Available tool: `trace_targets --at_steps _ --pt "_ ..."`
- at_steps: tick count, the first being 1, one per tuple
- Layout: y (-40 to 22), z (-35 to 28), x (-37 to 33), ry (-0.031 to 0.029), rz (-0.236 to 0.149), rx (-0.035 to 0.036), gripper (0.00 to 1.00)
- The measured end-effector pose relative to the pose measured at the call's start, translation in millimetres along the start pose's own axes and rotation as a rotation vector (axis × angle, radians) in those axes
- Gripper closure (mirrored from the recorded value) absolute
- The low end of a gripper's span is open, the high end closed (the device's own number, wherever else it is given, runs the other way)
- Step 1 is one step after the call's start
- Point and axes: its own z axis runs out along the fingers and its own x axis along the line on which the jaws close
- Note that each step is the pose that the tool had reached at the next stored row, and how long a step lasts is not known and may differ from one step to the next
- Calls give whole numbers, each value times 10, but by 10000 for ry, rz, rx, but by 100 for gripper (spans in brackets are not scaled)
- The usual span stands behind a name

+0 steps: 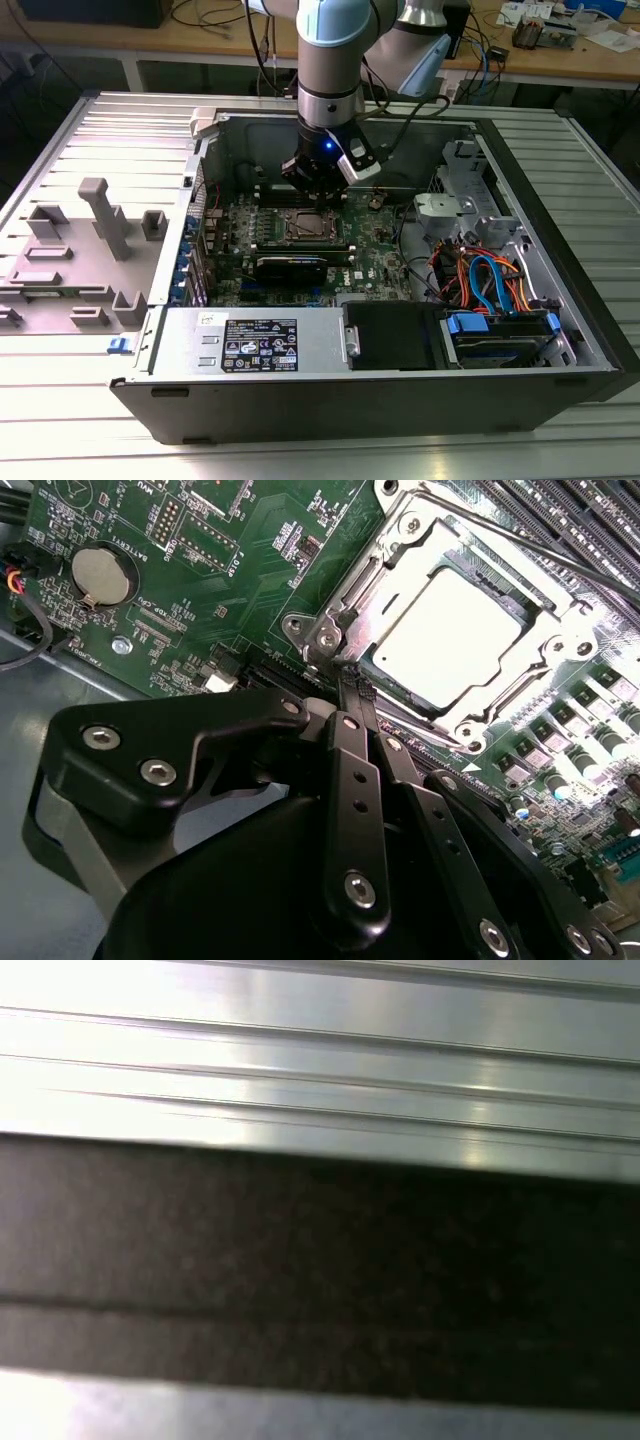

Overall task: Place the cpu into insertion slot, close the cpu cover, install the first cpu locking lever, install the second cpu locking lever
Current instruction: 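Install the first cpu locking lever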

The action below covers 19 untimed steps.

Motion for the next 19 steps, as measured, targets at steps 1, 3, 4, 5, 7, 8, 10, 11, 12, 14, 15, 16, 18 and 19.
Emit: trace_targets --at_steps 1,3,4,5,7,8,10,11,12,14,15,16,18,19 --pt "0 -2 0 0 0 0 89" --pt "0 -3 0 0 0 -1 89" --pt "0 -4 0 0 0 0 89" --pt "0 -4 0 0 0 0 89" --pt "0 -5 0 0 -1 -1 89" --pt "0 -5 0 0 0 -1 89" --pt "0 -5 0 1 0 -1 89" --pt "0 -8 0 1 0 0 89" --pt "1 -10 0 0 0 0 89" --pt "0 -10 -1 1 0 -1 89" --pt "0 -10 -4 1 -1 1 89" --pt "-1 -10 -7 2 -1 2 89" --pt "-1 -8 -10 1 0 1 89" --pt "-1 -8 -10 1 0 1 89"
